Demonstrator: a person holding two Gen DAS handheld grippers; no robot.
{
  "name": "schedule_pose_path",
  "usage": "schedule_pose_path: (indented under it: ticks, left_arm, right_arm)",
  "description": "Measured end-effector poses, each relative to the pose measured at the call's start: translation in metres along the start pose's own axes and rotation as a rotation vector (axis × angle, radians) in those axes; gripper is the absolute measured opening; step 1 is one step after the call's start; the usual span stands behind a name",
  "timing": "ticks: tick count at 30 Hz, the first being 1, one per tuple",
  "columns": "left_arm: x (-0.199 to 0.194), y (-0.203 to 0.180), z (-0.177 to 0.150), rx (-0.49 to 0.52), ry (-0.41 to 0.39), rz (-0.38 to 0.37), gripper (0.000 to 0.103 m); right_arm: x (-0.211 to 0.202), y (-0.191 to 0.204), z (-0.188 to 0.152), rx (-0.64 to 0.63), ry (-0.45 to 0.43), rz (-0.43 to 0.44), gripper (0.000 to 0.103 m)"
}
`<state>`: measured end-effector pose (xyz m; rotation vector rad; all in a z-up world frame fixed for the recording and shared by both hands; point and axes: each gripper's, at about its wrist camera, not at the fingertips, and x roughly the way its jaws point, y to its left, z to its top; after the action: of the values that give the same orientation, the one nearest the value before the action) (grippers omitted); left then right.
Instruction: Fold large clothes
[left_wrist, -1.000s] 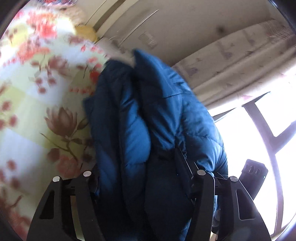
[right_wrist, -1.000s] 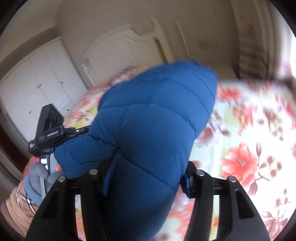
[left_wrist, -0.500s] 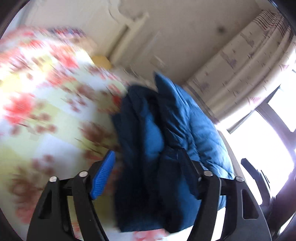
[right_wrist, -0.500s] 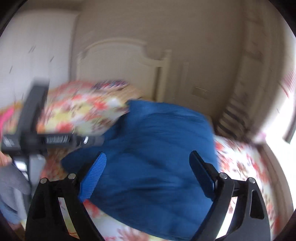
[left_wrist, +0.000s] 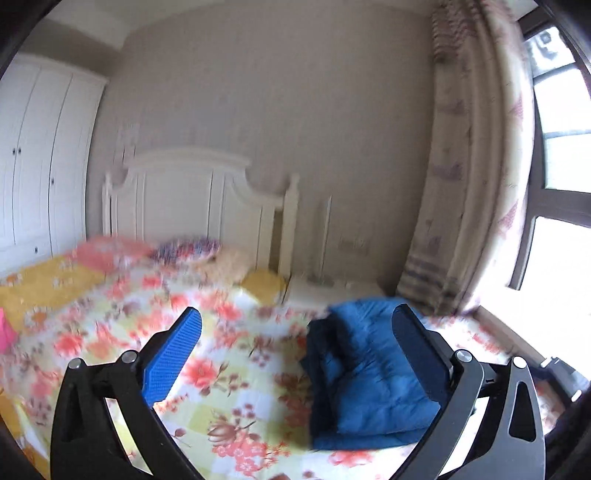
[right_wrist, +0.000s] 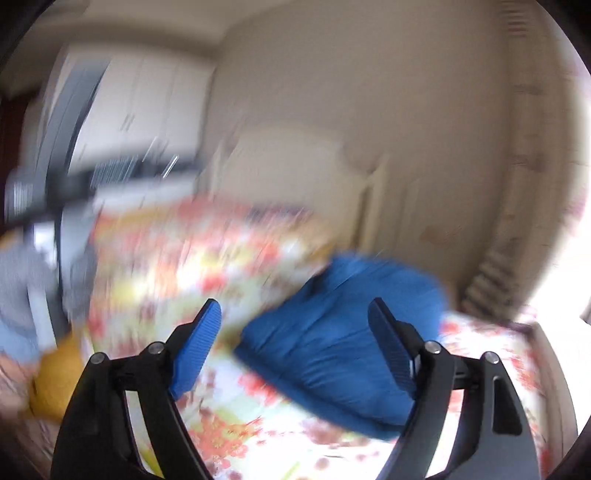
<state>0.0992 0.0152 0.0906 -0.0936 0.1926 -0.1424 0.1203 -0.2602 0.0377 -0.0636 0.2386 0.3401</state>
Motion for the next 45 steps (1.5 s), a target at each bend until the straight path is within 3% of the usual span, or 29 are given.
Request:
schedule_pose_path:
  ticks: [2,5,9,14,17,23,45]
  left_arm:
    - [-0.016,-0.019,0.005,0.021,-0.003,-0.018,0.099]
    - [-0.032,-0.042,-0.001,0.058,0.009,-0.04,0.099]
    - [-0.024,-0.074,-0.03,0.117,0.052,0.032,0.099]
    - [0.009,-0.089,-0.084,0.134,0.229,0.087,0.099]
    - [0.024,-0.089,-0.103,0.162,0.299,0.092,0.099]
    - [0.026,-0.076,-0.11,0.124,0.307,0.112,0.099]
    - [0.02,-0.08,-0.109,0.145,0.306,0.091,0.099]
  right_arm:
    - [-0.036,-0.022,0.013,0.065,-0.08,-0.078,0.101]
    - [-0.076,-0.039,0.019,0.113,-0.103,-0.184,0.101]
    - [-0.079,-0.038,0.002,0.095,-0.008,-0.268,0.101]
    - [-0.044,-0.033,-0.045,0.137,0.114,-0.338,0.101]
    - [-0.022,-0.042,-0.071,0.208,0.193,-0.323,0.101]
    - [-0.013,-0.041,-0.085,0.227,0.215,-0.327,0.101]
    - [-0.017,-0.037,-0.08,0.216,0.226,-0.321,0.101]
